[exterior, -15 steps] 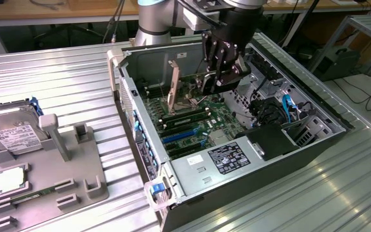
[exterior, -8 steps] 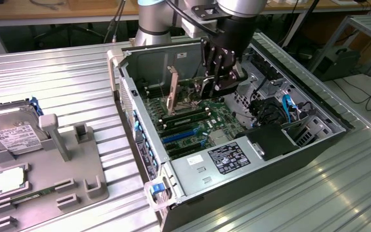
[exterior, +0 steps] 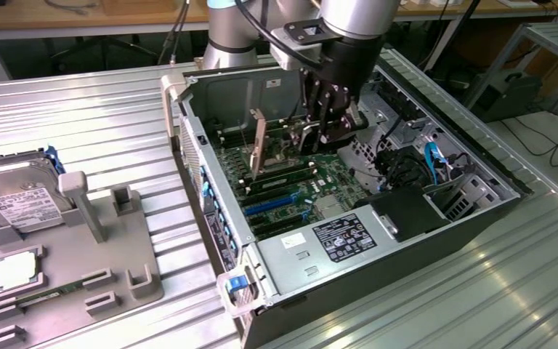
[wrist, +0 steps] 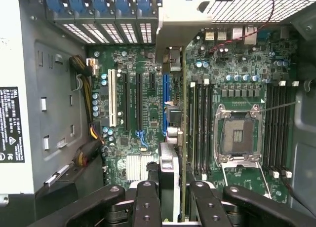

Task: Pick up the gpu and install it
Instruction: 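Insert the gpu into the slot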

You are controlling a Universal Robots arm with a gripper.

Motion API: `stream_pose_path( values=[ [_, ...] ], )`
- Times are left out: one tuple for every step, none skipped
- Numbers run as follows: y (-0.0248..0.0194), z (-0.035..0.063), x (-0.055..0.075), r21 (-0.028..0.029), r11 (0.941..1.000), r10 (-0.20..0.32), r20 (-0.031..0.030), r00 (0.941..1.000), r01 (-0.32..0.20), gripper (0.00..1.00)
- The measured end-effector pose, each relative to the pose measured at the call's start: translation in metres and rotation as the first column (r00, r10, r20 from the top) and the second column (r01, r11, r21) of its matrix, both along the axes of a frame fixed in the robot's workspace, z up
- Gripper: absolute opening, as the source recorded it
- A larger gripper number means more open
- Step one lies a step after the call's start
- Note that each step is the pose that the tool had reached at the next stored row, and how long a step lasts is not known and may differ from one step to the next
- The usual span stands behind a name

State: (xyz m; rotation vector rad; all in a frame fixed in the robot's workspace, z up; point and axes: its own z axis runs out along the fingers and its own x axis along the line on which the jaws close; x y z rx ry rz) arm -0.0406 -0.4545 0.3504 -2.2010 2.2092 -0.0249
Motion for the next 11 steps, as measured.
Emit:
stream_pose_path(
  values=[
    [0.0, -0.0014, 0.0, 0.0, 1.0, 0.0, 0.0006, 1.0, 0.0, 0.28],
    [0.0, -0.0029, 0.0, 0.0, 1.0, 0.0, 0.0016, 1.0, 0.0, 0.28],
    [0.0, -0.004, 0.0, 0.0001, 1.0, 0.0, 0.003, 1.0, 0.0, 0.28],
    [0.0, -0.0052, 0.0, 0.0001, 1.0, 0.0, 0.0047, 1.0, 0.0, 0.28],
    [0.0, -0.0063, 0.0, 0.0, 1.0, 0.0, 0.0059, 1.0, 0.0, 0.28],
    [0.0, -0.0076, 0.0, 0.0, 1.0, 0.0, 0.0063, 1.0, 0.0, 0.28],
    [0.0, -0.0088, -0.002, -0.0001, 1.0, 0.0, 0.0078, 1.0, 0.0, 0.28],
    [0.0, -0.0097, -0.002, -0.0001, 1.0, 0.0, 0.0098, 1.0, 0.0, 0.28],
    [0.0, -0.0106, -0.003, -0.0002, 1.0, 0.0, 0.0115, 0.9999, 0.0, 0.28],
    [0.0, -0.0119, -0.004, -0.0004, 1.0, 0.0, 0.0123, 0.9999, 0.0, 0.28],
    [0.0002, -0.0133, -0.006, -0.002, 1.0, -0.001, 0.0123, 0.9999, 0.001, 0.28]
  ],
)
